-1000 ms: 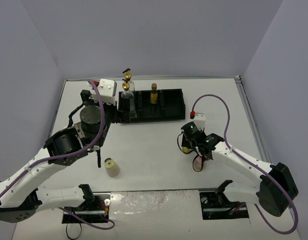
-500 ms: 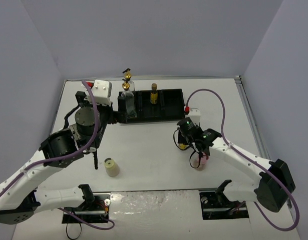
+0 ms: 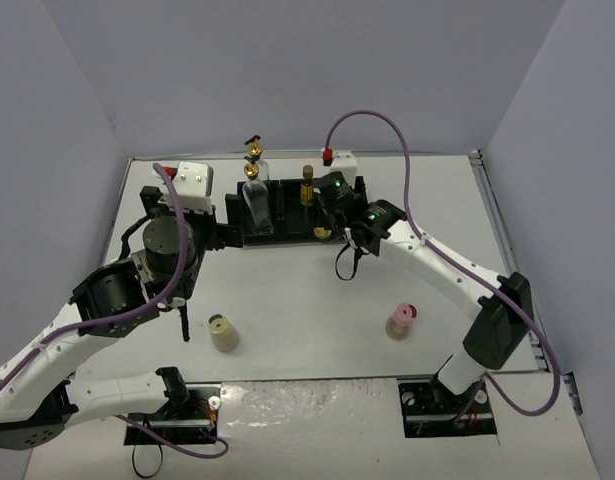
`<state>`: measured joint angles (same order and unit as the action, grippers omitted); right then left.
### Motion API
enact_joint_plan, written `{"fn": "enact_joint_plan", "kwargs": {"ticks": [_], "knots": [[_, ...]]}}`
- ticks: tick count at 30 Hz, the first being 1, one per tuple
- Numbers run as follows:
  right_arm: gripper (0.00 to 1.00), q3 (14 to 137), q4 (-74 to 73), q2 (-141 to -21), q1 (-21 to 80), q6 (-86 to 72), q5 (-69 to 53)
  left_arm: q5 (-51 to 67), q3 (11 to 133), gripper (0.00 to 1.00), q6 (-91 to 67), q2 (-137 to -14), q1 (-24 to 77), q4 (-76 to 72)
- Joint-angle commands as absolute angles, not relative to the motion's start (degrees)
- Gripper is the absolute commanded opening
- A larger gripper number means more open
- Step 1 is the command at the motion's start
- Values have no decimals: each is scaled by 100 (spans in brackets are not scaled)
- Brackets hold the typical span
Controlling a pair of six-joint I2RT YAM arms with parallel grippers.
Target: Organize the condiment bottles
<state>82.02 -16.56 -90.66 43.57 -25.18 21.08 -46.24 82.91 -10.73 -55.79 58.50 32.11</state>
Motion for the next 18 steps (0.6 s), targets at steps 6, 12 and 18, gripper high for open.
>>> {"fn": "enact_joint_plan", "kwargs": {"ticks": [6,12,18], "knots": [[0,10338,-1081,-10645,4195,-1935,1992,-4824,8681,91,-1186,-5459,5862,3415],[0,10918,-1028,-11319,3963,-1960,1733,-4875,8829,91,-1169,-5367,5862,3633],[0,10967,-776,-11777,3865,-1953,1562,-4904,8975,91,-1196,-5360,5863,3817]]}}
